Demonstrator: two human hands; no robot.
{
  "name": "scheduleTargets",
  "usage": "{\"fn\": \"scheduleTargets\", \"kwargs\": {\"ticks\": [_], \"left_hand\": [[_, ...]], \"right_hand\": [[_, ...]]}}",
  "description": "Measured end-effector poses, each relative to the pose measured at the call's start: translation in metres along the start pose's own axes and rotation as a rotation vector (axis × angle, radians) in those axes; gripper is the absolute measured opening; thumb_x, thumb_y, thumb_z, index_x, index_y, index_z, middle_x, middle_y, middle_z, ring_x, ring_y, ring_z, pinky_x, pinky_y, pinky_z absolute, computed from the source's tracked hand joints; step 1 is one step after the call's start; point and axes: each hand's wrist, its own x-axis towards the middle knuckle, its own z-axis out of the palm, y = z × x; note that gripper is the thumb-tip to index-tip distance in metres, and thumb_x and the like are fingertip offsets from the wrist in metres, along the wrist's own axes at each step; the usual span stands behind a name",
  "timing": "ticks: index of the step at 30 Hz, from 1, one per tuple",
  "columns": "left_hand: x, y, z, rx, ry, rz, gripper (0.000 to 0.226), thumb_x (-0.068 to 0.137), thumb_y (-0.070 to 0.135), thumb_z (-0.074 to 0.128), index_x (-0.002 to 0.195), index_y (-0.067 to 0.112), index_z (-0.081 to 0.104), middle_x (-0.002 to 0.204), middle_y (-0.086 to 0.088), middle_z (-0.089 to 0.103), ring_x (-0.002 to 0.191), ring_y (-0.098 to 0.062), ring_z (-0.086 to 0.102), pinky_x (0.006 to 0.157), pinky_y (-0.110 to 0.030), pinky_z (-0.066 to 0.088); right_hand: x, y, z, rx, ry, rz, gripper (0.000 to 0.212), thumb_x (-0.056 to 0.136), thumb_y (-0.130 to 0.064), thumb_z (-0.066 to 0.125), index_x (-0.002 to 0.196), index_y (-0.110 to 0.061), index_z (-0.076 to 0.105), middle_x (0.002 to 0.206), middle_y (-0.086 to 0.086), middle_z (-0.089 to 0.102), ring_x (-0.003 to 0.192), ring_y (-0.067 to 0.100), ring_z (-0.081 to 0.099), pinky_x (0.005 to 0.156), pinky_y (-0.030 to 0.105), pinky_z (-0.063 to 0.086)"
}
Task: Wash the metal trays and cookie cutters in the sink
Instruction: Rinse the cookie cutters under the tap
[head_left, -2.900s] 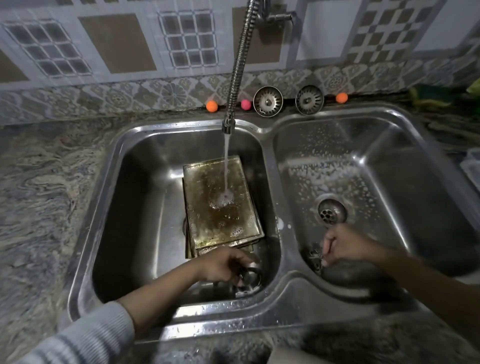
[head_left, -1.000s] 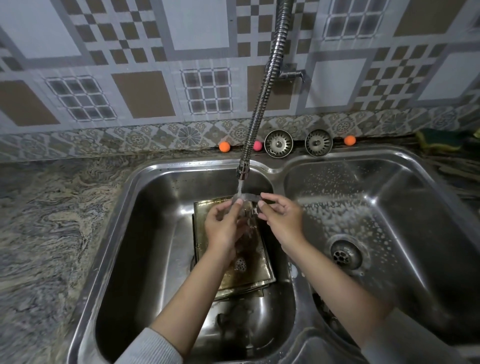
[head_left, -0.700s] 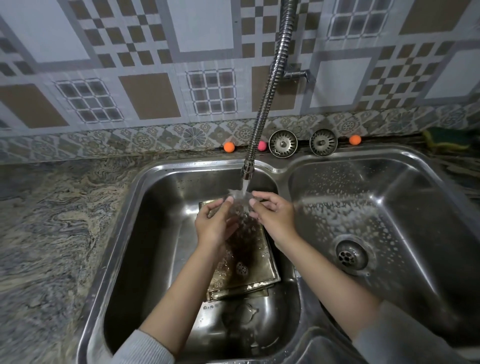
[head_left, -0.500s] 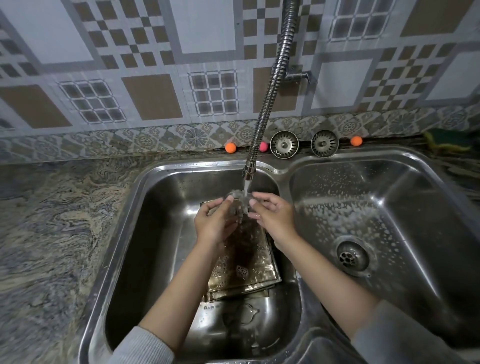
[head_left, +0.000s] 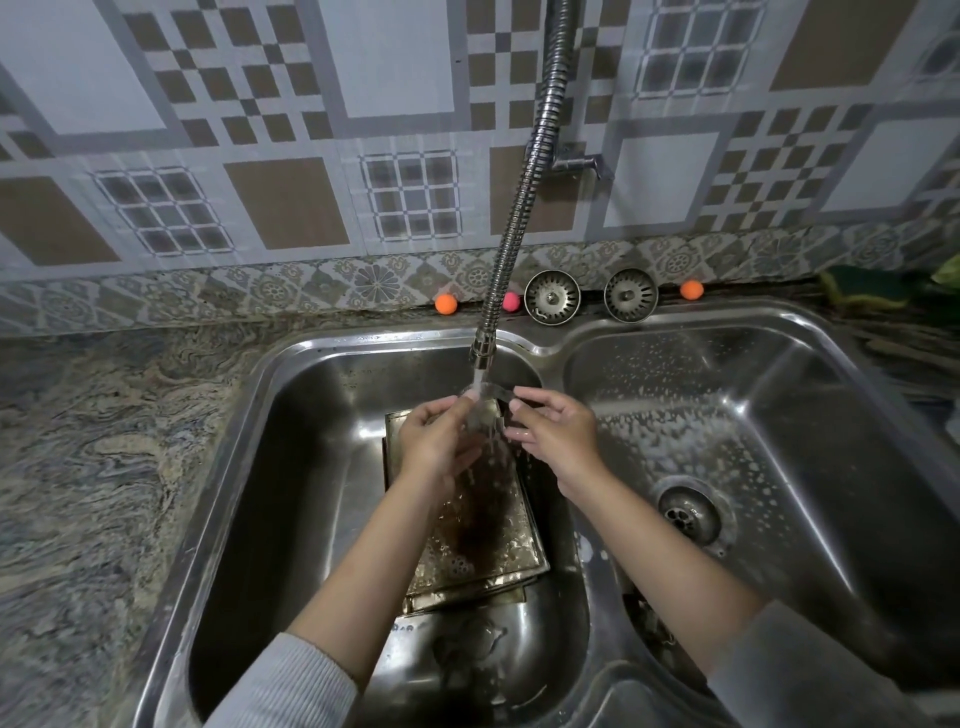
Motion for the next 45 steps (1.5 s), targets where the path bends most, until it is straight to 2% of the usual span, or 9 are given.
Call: {"fn": "scheduleTargets", "kwargs": {"ticks": [8,12,16,21,29,34,39,42,45], "left_hand": [[-0.001,0.006,-0.017,-0.005,0.011,0.002,0.033,0.080,0.026,0.075,0.107,0.012,0.062,0.084,-0.005,0.067,0.068,-0.021,0.066,0.065,-0.031,0.054],[0.001,0.008,-0.026,0.006,0.030,0.017,0.034,0.079,0.027,0.076,0.106,0.012,0.062,0.096,-0.009,0.067,0.072,-0.024,0.067,0.061,-0.031,0.053],[0.000,0.010,-0.029,0.013,0.022,0.028,0.031,0.080,0.027,0.075,0.104,0.013,0.062,0.092,-0.008,0.066,0.068,-0.023,0.066,0.061,-0.031,0.055],[-0.003,0.004,-0.025,0.036,-0.038,0.021,0.031,0.080,0.026,0.074,0.104,0.013,0.060,0.095,-0.008,0.069,0.071,-0.021,0.068,0.062,-0.031,0.054],[-0.008,-0.005,-0.004,0.050,-0.152,0.036,0.020,0.081,0.023,0.073,0.096,0.017,0.063,0.098,-0.011,0.071,0.079,-0.026,0.069,0.060,-0.029,0.052],[-0.009,-0.002,-0.006,0.024,-0.163,0.074,0.019,0.078,0.023,0.075,0.093,0.020,0.063,0.098,-0.009,0.072,0.086,-0.027,0.069,0.069,-0.033,0.052],[-0.008,0.007,-0.028,-0.016,-0.136,0.108,0.018,0.080,0.017,0.073,0.095,0.018,0.062,0.095,-0.008,0.070,0.089,-0.029,0.067,0.088,-0.044,0.053],[-0.010,0.013,-0.038,-0.011,-0.148,0.155,0.017,0.083,0.013,0.070,0.095,0.019,0.061,0.084,-0.004,0.072,0.082,-0.023,0.068,0.084,-0.041,0.054],[-0.014,0.017,-0.046,0.003,-0.232,0.200,0.018,0.085,0.009,0.065,0.099,0.019,0.059,0.077,0.003,0.072,0.074,-0.014,0.069,0.083,-0.036,0.052]], "right_hand": [[0.000,0.006,0.014,-0.026,-0.052,0.029,0.015,0.088,-0.014,0.068,0.103,-0.018,0.067,0.089,0.009,0.070,0.071,0.018,0.071,0.071,0.028,0.055],[-0.003,0.002,0.022,-0.012,-0.075,0.032,0.022,0.089,-0.010,0.066,0.110,-0.008,0.066,0.087,0.007,0.069,0.060,0.009,0.067,0.056,0.014,0.052],[-0.006,-0.001,0.023,0.054,-0.101,0.041,0.015,0.088,-0.003,0.065,0.102,-0.005,0.066,0.081,0.007,0.067,0.055,0.008,0.062,0.055,0.016,0.050],[-0.006,0.004,0.011,0.002,-0.067,0.050,0.013,0.086,-0.010,0.069,0.098,-0.014,0.067,0.088,0.014,0.071,0.069,0.022,0.067,0.065,0.023,0.053],[-0.010,-0.002,-0.018,-0.007,-0.012,0.027,0.016,0.085,-0.010,0.070,0.100,-0.015,0.066,0.091,0.011,0.073,0.072,0.018,0.072,0.062,0.018,0.054],[-0.009,-0.005,-0.014,-0.025,-0.022,0.016,0.017,0.084,-0.011,0.071,0.099,-0.016,0.066,0.088,0.007,0.073,0.076,0.019,0.072,0.066,0.020,0.055],[-0.005,-0.005,0.007,-0.030,-0.081,0.023,0.014,0.083,-0.012,0.073,0.094,-0.011,0.064,0.084,0.010,0.070,0.070,0.020,0.070,0.062,0.020,0.055],[-0.006,-0.010,0.021,-0.018,-0.119,0.042,0.013,0.084,-0.012,0.071,0.088,-0.009,0.059,0.078,0.010,0.066,0.062,0.017,0.063,0.058,0.019,0.052],[-0.006,-0.015,0.019,-0.066,-0.215,0.087,0.017,0.083,-0.016,0.073,0.084,-0.013,0.056,0.085,0.009,0.068,0.074,0.018,0.066,0.073,0.025,0.055]]}}
